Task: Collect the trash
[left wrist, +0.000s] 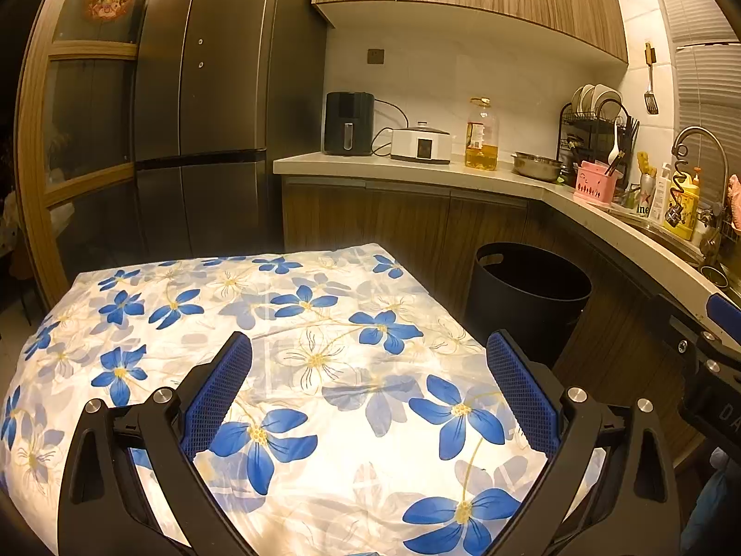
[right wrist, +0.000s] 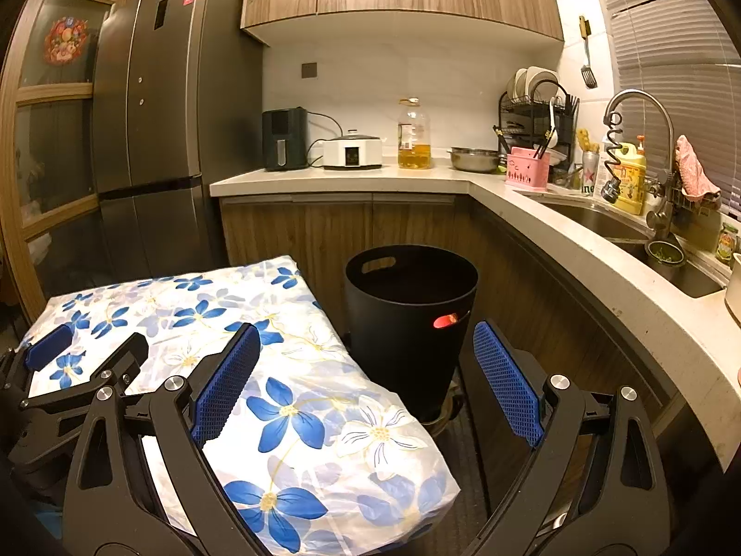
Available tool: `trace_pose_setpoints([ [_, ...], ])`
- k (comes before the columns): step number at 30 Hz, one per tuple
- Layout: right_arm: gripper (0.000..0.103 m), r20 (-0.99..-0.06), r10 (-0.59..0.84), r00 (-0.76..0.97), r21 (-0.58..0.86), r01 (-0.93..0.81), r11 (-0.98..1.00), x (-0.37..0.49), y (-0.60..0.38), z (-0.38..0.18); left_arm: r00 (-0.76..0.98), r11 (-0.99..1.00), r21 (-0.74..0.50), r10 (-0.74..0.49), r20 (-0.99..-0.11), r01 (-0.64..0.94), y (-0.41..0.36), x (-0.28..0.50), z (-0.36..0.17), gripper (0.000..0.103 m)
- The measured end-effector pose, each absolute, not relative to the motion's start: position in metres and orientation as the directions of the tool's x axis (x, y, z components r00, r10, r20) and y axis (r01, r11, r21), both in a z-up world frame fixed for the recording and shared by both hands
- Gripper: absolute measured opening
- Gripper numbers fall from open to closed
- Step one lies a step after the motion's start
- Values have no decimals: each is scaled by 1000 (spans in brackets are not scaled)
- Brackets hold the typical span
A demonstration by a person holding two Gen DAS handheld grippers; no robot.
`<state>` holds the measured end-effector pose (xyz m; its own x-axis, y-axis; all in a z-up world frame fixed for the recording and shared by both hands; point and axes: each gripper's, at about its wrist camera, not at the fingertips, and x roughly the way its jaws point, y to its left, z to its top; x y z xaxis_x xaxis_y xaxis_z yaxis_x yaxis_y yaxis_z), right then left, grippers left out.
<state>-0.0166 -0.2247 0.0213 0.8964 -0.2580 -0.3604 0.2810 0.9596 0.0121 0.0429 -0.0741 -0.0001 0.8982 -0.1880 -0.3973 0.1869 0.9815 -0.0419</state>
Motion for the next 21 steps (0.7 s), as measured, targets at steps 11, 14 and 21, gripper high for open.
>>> trace_pose_setpoints([
  [11,92,-366,-250,897,13,273,962,-12,-224,20,899,983,-35,-177,-401,178,-76,45,1,97],
  [14,92,-366,-249,897,12,272,962,-12,-224,20,899,984,-35,-176,-401,177,-76,45,0,97],
  [21,92,-366,-243,898,15,266,964,-9,-223,20,899,984,-33,-176,-402,178,-77,45,0,97],
])
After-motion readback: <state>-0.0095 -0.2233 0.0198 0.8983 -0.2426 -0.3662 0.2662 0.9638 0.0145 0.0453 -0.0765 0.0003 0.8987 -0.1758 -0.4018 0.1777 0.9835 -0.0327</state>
